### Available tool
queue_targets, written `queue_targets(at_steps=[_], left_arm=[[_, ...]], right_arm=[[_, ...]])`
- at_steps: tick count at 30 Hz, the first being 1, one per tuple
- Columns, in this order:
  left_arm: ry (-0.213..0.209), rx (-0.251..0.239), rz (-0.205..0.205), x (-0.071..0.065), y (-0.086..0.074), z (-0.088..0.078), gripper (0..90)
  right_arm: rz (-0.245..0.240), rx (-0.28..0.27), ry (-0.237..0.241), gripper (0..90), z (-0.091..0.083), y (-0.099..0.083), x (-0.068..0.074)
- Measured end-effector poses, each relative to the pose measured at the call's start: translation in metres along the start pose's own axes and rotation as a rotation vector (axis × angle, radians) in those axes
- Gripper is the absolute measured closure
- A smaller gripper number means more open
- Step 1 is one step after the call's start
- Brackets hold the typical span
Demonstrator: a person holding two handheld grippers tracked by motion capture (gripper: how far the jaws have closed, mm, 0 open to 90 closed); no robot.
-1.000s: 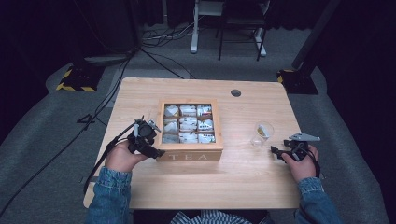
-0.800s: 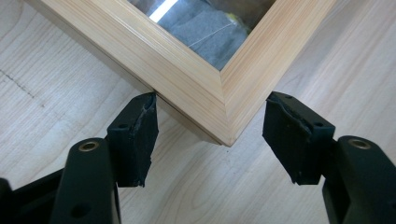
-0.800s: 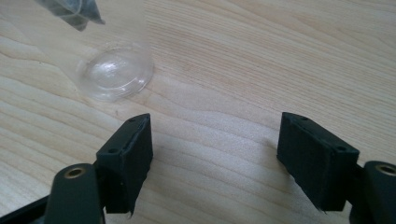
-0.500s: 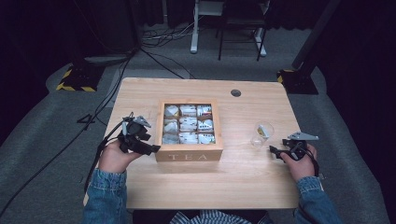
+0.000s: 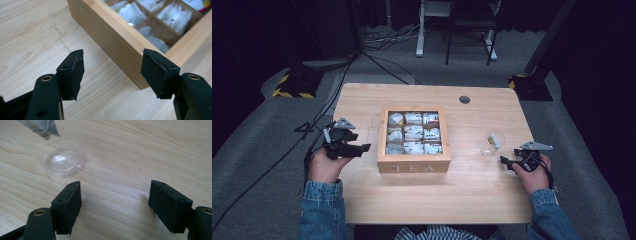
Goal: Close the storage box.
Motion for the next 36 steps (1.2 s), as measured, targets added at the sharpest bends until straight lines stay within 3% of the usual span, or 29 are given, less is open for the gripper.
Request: queue_targets(at_steps=[6, 8, 15, 23, 27, 31, 36], left_arm=[[0.066, 0.011, -0.052, 0.023, -0.016, 0.009, 35.5], [0.072, -0.005, -0.066, 0.028, -0.019, 0.012, 35.5], [0.103, 0.014, -0.079, 0.04, -0.031, 0.026, 35.5], [0.12, 0.048, -0.107, 0.047, -0.044, 0.047, 36.2], [0.139, 0.097, -0.132, 0.049, -0.05, 0.062, 36.5], [0.139, 0.13, -0.126, 0.049, -0.056, 0.073, 36.7], [0.156, 0.117, -0.106, 0.05, -0.058, 0.078, 36.6]], right_arm=[[0.0, 0.001, -0.001, 26.9, 0.0, 0.0, 0.0], [0.001, 0.001, -0.001, 26.9, 0.0, 0.0, 0.0], [0.001, 0.001, -0.001, 26.9, 0.0, 0.0, 0.0], [0.001, 0.001, -0.001, 26.9, 0.0, 0.0, 0.0], [0.001, 0.0, -0.001, 26.9, 0.0, 0.0, 0.0], [-0.002, 0.0, 0.0, 26.8, 0.0, 0.0, 0.0], [-0.002, 0.0, 0.0, 26.9, 0.0, 0.0, 0.0]])
Point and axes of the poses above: each handheld gripper's, and its own axes: z roughly forward along the jaws, y roughly out of its top, x roughly to its left, the point moved 6 cm from there along z, roughly forward along the jaws, and after that the axes turned 6 degrees about z, right-handed, at the moved point
